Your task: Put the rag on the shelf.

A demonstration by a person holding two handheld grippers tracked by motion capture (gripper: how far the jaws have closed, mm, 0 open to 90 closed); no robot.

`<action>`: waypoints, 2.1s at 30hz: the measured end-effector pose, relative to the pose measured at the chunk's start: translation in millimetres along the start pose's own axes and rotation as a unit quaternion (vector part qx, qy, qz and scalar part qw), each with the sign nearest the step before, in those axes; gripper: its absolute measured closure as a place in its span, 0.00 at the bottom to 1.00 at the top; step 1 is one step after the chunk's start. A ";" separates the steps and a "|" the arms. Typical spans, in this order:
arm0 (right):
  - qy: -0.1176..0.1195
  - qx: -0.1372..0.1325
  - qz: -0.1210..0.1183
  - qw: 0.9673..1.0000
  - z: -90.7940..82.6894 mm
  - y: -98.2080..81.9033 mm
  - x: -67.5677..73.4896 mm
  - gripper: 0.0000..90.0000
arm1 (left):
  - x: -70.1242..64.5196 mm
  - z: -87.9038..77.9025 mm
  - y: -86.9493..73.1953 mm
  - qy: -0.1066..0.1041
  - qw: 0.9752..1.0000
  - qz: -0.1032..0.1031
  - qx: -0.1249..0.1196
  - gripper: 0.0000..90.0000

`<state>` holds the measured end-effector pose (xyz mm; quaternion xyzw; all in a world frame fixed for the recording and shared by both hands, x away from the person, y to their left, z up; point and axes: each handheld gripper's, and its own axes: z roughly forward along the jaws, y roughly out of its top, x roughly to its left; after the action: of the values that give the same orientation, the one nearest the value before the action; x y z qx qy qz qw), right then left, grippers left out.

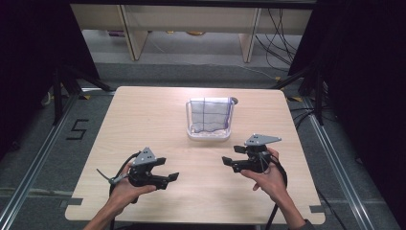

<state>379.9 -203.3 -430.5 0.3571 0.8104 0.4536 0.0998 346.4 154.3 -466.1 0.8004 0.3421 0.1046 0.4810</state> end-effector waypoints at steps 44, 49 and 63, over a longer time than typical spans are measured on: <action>0.001 0.052 -0.018 0.998 -6.0 -83.6 36.8 0.20 | -26.9 -19.1 -64.4 0.013 0.999 0.018 0.023 0.22; -0.004 0.067 -0.036 0.997 -4.5 -85.9 41.0 0.19 | -24.6 -19.3 -64.5 0.016 1.000 0.009 0.023 0.20; -0.006 0.070 -0.042 0.997 -2.7 -85.9 42.3 0.19 | -23.1 -16.7 -65.7 0.015 0.999 0.011 0.029 0.19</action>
<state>306.0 -205.4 -491.4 0.3316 0.8539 0.3890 0.0980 291.6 170.9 -509.0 0.8160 0.3435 0.1119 0.4513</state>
